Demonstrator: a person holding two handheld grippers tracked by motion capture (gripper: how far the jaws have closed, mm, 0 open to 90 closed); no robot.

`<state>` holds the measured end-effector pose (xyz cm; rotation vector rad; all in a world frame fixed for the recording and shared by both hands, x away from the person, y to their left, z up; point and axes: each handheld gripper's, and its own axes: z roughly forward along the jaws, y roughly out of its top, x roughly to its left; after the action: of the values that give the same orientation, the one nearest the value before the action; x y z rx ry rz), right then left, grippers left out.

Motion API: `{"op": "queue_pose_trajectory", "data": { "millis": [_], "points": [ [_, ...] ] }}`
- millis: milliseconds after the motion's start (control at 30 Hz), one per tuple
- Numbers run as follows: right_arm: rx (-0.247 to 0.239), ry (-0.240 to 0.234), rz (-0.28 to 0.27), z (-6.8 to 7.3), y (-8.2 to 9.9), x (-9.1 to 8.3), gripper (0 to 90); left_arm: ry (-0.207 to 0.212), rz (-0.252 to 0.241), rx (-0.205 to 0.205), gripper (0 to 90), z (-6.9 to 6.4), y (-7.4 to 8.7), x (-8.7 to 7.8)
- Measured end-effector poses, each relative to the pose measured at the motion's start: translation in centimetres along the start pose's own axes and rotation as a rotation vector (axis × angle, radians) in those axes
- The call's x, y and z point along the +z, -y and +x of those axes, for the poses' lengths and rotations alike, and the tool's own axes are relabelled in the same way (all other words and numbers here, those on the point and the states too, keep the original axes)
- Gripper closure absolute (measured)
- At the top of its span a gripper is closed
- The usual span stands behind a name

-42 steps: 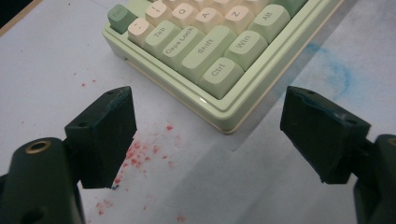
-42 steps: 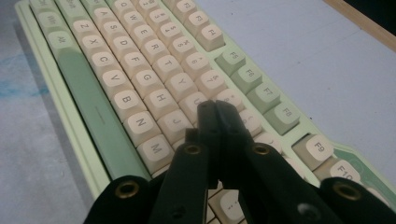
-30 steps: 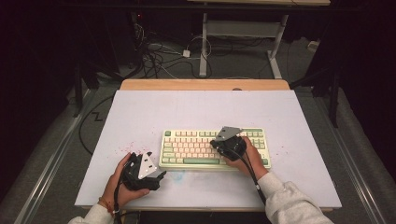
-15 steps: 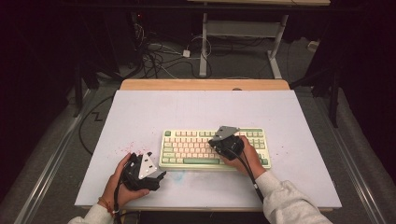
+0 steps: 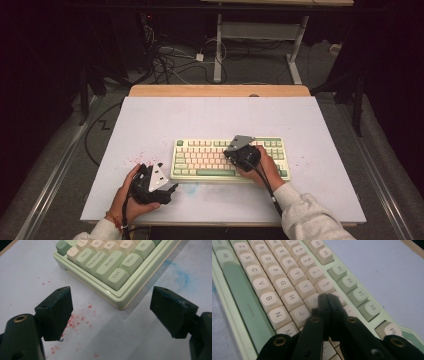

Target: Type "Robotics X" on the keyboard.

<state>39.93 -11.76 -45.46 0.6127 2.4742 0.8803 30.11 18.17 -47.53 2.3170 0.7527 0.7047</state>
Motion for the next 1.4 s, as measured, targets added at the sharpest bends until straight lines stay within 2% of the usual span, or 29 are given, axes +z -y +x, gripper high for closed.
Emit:
{"op": "queue_pose_trajectory", "data": {
  "millis": [100,200,367,633,800,967,1200,1400],
  "points": [
    [0.009,-0.006,-0.008,0.0,0.0,-0.1,89.8,0.002,0.003,0.002,17.3,0.0,0.0,0.0],
    [0.034,-0.014,-0.037,-0.3,0.1,-0.5,89.4,0.001,0.001,-0.001,17.3,0.0,0.0,0.0],
    [0.046,-0.017,-0.071,-0.5,0.0,-1.3,87.8,0.001,0.004,0.000,17.3,0.0,0.0,0.0],
    [0.057,-0.018,-0.140,-0.7,0.1,-2.8,78.4,0.002,0.008,-0.001,17.3,0.0,0.0,0.1],
    [0.062,-0.011,-0.176,-0.6,0.2,-3.7,68.6,0.003,0.008,-0.001,17.3,0.0,0.0,0.1],
    [0.062,-0.005,-0.206,-0.5,0.3,-4.5,54.4,0.003,0.006,-0.003,17.3,0.0,0.0,0.0],
    [0.062,0.030,-0.248,-0.3,0.7,-5.7,36.3,-0.001,0.008,-0.006,17.3,0.1,0.0,0.0],
    [0.060,0.066,-0.255,-0.3,1.5,-6.5,29.5,0.001,0.006,-0.018,18.2,0.2,0.0,-0.1]
  ]
}}
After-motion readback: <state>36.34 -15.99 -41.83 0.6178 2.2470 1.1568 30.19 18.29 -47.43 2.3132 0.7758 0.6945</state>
